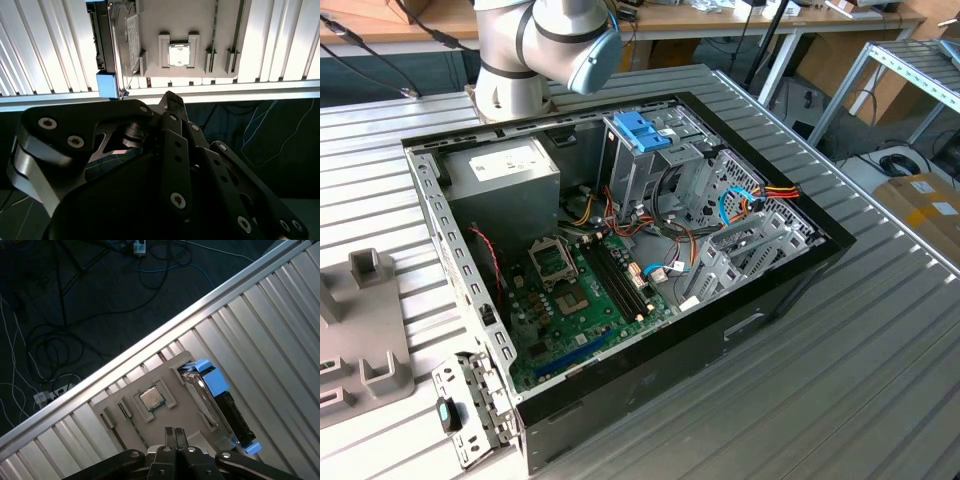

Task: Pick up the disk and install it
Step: 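Pick up the disk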

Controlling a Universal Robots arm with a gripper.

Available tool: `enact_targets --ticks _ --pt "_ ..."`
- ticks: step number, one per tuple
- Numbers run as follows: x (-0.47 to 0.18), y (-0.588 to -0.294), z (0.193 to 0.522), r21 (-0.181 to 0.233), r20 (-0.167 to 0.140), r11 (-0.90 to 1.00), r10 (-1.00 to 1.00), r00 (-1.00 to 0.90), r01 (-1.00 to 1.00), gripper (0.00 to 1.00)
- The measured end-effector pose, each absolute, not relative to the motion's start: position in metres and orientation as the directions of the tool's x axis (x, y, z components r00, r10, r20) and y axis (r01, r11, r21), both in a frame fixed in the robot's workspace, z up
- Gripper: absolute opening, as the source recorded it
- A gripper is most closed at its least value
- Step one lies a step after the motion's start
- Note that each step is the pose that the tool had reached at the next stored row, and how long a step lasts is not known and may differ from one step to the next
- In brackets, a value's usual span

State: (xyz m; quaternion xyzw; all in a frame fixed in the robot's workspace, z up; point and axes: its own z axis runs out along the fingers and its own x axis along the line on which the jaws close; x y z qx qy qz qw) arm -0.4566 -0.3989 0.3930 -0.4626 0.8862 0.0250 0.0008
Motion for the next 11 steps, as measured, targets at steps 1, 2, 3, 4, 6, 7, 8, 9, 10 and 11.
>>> enact_targets --ticks 1,2,3,4,6,7,8,9,10,11 --pt "-0.4566 -0.3989 0.393 0.044 -0.025 0.568 -0.822 -0.569 -0.822 0.1" --pt "-0.4566 -0.3989 0.3929 0.043 -0.025 0.565 -0.824 -0.566 -0.824 0.1" --pt "-0.4566 -0.3988 0.3929 0.043 -0.025 0.562 -0.826 -0.564 -0.826 0.1" --pt "-0.4566 -0.3988 0.393 0.043 -0.025 0.559 -0.828 -0.56 -0.828 0.1" --pt "-0.4566 -0.3988 0.393 0.044 -0.025 0.551 -0.833 -0.553 -0.833 0.1" --pt "-0.4566 -0.3988 0.393 0.044 -0.024 0.546 -0.836 -0.548 -0.836 0.1" --pt "-0.4566 -0.3988 0.393 0.044 -0.025 0.544 -0.838 -0.545 -0.838 0.1" --pt "-0.4566 -0.3988 0.393 0.043 -0.025 0.541 -0.84 -0.542 -0.84 0.1" --pt "-0.4566 -0.3988 0.393 0.043 -0.025 0.537 -0.842 -0.538 -0.842 0.1" --pt "-0.4566 -0.3988 0.393 0.043 -0.024 0.535 -0.844 -0.536 -0.844 0.1"
